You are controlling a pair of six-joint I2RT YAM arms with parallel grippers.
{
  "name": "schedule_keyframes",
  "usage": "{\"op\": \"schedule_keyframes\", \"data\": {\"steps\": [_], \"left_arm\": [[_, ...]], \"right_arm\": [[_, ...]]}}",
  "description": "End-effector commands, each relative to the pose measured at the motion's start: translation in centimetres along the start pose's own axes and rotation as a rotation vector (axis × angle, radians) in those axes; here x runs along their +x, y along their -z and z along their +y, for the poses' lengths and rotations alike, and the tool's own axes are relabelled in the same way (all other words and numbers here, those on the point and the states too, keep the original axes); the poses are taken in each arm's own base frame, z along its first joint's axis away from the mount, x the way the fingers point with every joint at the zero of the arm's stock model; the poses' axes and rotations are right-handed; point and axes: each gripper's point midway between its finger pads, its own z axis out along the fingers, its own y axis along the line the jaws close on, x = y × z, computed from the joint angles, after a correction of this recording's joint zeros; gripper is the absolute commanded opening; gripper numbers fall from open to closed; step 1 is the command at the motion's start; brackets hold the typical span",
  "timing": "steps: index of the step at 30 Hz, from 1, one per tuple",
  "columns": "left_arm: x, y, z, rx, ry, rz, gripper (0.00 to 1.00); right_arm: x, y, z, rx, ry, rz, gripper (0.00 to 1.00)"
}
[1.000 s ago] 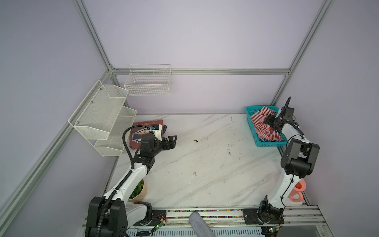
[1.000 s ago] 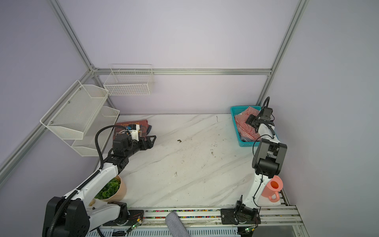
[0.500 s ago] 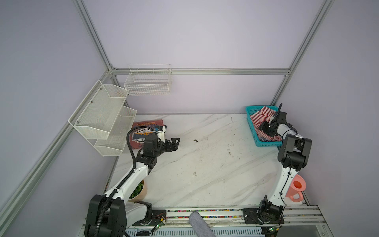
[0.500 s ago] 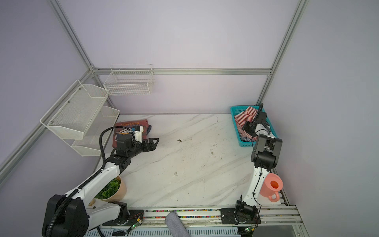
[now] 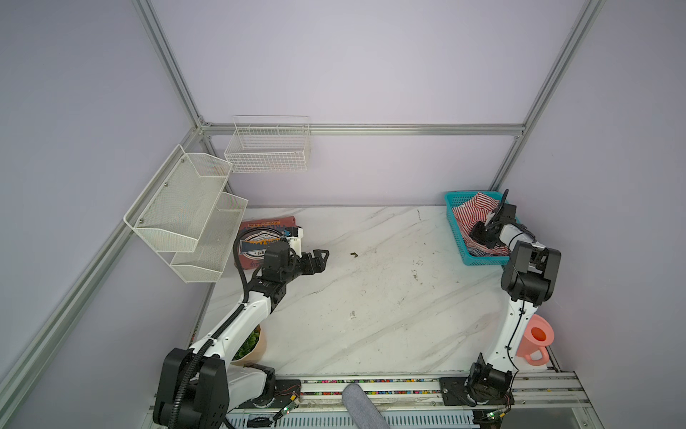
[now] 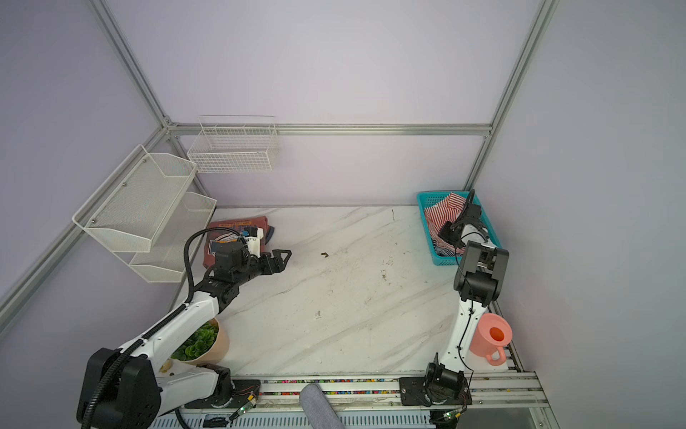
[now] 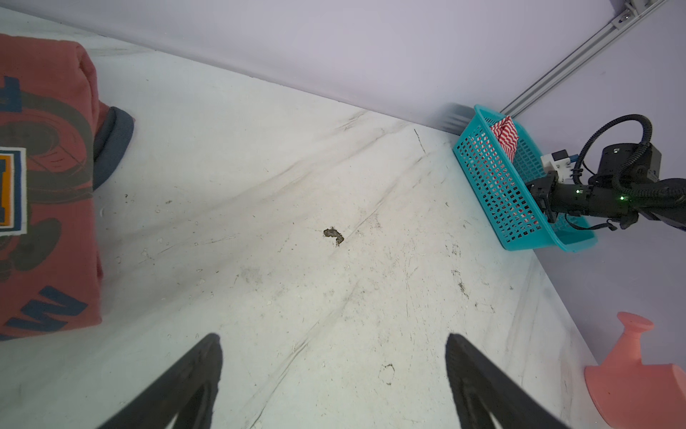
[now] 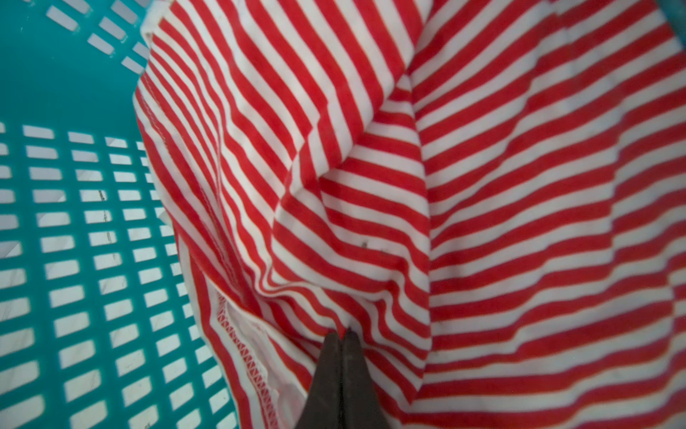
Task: Fold and stack the tank tops
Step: 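Lower the right gripper into the basket and grasp the red striped tank top, then lift the striped tank top out of the basket with the right gripper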
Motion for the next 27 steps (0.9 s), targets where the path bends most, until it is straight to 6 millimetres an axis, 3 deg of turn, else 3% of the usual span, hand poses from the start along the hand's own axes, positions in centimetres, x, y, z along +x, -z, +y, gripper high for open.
{"op": "schedule_keyframes", "data": {"steps": [1, 9, 17, 23, 25, 26, 27], "left_arm": [[-4.8, 1.1, -2.7, 0.051, -0.031, -0.11, 0.93], [-5.1, 1.6, -3.5, 0.065, -0.044, -0.123, 0.93], [-5.6, 2.5, -4.4, 0.082, -0.053, -0.147, 0.93], [-5.6, 3.2, -4.7, 0.091, -0.06, -0.161, 0.93], [-5.6, 3.4, -4.7, 0.09, -0.061, -0.166, 0.93], [-5.7, 3.6, -4.8, 0.091, -0.062, -0.17, 0.93], [-5.8, 3.7, -4.8, 0.091, -0.063, -0.175, 0.93]], "right_arm": [[-2.5, 4.1, 1.6, -0.018, 0.036, -0.087, 0.0], [-4.9, 12.6, 5.0, -0.095, 0.043, -0.288, 0.0], [-5.4, 21.4, 9.2, -0.243, 0.089, -0.468, 0.0], [-6.1, 29.7, 13.1, -0.382, 0.145, -0.628, 0.0], [-6.3, 33.0, 15.0, -0.455, 0.162, -0.687, 0.0], [-6.4, 33.7, 15.7, -0.485, 0.168, -0.694, 0.0], [-6.3, 35.8, 17.0, -0.522, 0.186, -0.724, 0.0]]}}
